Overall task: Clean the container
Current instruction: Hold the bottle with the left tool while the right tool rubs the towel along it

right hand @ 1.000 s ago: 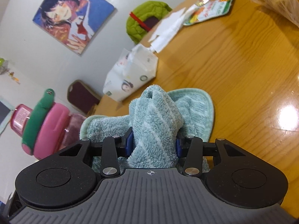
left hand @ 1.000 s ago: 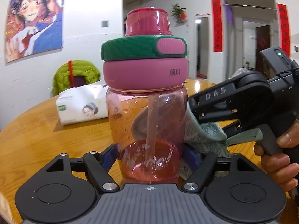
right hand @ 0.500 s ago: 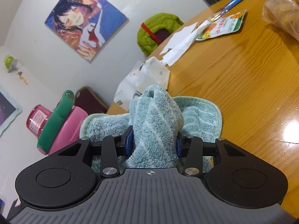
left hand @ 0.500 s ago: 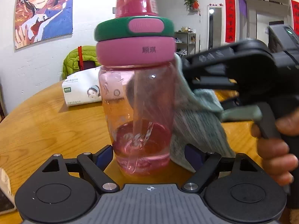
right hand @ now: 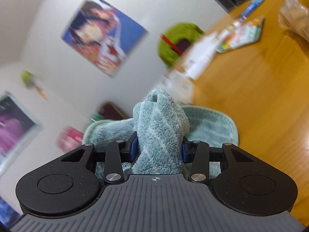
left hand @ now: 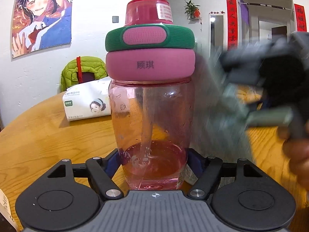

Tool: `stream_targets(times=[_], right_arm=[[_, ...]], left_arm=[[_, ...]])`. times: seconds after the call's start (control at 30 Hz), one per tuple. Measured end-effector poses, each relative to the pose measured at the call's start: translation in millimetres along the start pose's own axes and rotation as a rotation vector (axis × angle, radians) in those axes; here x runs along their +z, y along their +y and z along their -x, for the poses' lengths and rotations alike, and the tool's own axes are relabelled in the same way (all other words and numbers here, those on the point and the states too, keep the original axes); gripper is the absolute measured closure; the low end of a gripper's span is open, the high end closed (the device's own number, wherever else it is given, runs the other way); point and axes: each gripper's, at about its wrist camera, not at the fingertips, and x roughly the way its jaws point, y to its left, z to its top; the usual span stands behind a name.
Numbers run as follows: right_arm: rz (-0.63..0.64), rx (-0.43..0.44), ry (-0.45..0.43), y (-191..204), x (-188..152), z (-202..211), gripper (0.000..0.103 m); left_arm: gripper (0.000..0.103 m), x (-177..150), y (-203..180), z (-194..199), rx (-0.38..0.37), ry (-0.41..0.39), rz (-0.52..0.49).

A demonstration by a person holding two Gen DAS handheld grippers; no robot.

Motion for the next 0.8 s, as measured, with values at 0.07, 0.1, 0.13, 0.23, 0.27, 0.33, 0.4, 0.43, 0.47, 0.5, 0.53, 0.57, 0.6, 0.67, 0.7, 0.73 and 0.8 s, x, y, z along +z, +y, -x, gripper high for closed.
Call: stream_targets(times=[0.07,0.1,0.13,0.23,0.27,0.33,0.4,0.43,0.47,0.5,0.53,0.57,0.6,0.67,0.7,0.73,0.8], right_arm=[[-0.01,-0.027,0.027,-3.3,-1.8,-5.6,0.056],[-0.015,-0.042,0.041,-5.0,-2.8,-8.6,0.056],[-0.02,-0.056,0.055,-6.7,-3.7,-11.6,0.056],[-0.035,-0.1,0.097,-11.8,-6.6,-20.5,0.056],[-0.039,-0.114,0.111,-13.5,-7.5,-23.5,0.056],[-0.037,-0.118,0.113,-13.3,-7.2,-24.1,0.057],[-0.035,-0.121,0.115,-13.0,-6.8,-24.6,0.058],[-0.034,-0.122,0.115,-12.9,-6.6,-24.9,0.058],[-0.033,-0.123,0.116,-12.7,-6.3,-25.2,0.058],[-0.032,-0.125,0.117,-12.6,-6.1,-25.5,0.058],[-0.03,-0.126,0.117,-12.5,-5.9,-25.7,0.058],[-0.029,-0.128,0.118,-12.3,-5.7,-26.0,0.058],[-0.028,-0.129,0.119,-12.2,-5.5,-26.3,0.058],[-0.026,-0.132,0.12,-11.9,-5.1,-26.8,0.057],[-0.025,-0.133,0.121,-11.8,-4.9,-27.1,0.057],[-0.024,-0.135,0.122,-11.7,-4.7,-27.4,0.057],[-0.021,-0.138,0.123,-11.4,-4.3,-27.9,0.057]], left_arm=[[0.032,0.3,-0.3,-1.5,0.0,0.0,0.0],[0.032,1.0,0.5,-2.5,0.0,0.0,0.0],[0.032,1.8,2.6,-3.7,0.0,0.0,0.0],[0.032,2.0,5.5,-5.2,-0.003,-0.002,0.006],[0.032,1.8,4.8,-5.3,-0.003,-0.001,0.004],[0.032,1.7,4.2,-5.2,-0.004,0.0,0.003],[0.032,1.7,4.3,-5.2,-0.004,0.0,0.004],[0.032,1.6,4.3,-5.2,-0.004,0.0,0.003],[0.032,1.5,4.2,-5.0,-0.004,0.0,0.003],[0.032,1.4,4.1,-4.9,-0.005,0.0,0.003],[0.032,1.2,3.8,-4.5,-0.005,0.0,0.003],[0.032,1.3,3.2,-3.6,-0.005,0.001,0.003],[0.032,2.0,2.8,-2.8,-0.005,0.001,0.004],[0.032,3.2,3.3,-1.4,-0.007,0.001,0.007],[0.032,2.5,3.5,-2.1,-0.007,0.0,0.006],[0.032,2.0,3.7,-2.5,-0.007,0.0,0.005],[0.032,1.4,3.2,-1.4,-0.007,0.0,0.005]])
